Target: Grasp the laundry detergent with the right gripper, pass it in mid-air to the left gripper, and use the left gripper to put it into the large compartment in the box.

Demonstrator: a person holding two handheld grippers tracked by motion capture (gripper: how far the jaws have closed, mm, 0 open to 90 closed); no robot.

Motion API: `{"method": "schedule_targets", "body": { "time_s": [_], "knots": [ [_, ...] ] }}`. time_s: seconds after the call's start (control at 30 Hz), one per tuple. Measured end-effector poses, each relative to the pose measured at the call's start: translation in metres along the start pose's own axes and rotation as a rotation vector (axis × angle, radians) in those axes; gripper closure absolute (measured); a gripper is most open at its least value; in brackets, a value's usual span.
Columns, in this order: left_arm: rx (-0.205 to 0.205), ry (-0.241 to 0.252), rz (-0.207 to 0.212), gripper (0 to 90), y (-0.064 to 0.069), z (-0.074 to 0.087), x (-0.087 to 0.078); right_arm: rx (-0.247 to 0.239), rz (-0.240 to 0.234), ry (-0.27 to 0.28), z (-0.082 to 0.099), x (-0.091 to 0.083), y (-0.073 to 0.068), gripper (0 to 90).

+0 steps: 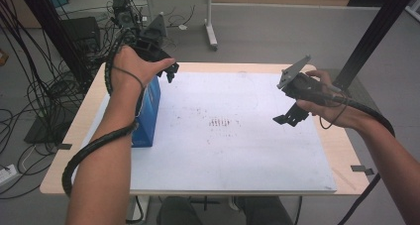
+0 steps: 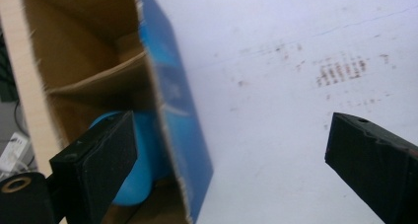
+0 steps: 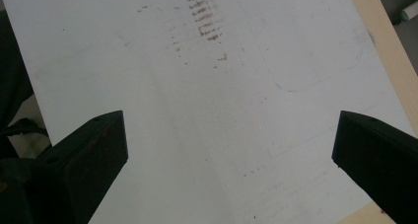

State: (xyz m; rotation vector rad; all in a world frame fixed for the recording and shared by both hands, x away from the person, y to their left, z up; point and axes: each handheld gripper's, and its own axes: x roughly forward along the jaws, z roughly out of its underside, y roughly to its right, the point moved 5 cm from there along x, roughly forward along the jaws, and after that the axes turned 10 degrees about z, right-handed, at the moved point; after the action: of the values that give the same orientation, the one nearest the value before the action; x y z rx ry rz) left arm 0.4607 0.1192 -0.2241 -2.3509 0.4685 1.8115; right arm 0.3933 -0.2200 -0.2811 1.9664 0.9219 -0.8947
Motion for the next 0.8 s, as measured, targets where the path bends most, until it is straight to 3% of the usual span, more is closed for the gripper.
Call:
{"method": "schedule_targets", "body": {
  "time_s": [0.4, 0.8],
  "knots": [
    [0.046, 0.007, 0.03, 5.8, 0.026, -0.027, 0.023, -0.015, -0.018, -0.023, 0.001, 0.008, 0.005, 0.4],
    [0.066, -0.006, 0.026, 5.8, 0.035, -0.04, 0.034, -0.024, -0.033, -0.022, 0.001, 0.017, 0.006, 0.4]
  ]
}}
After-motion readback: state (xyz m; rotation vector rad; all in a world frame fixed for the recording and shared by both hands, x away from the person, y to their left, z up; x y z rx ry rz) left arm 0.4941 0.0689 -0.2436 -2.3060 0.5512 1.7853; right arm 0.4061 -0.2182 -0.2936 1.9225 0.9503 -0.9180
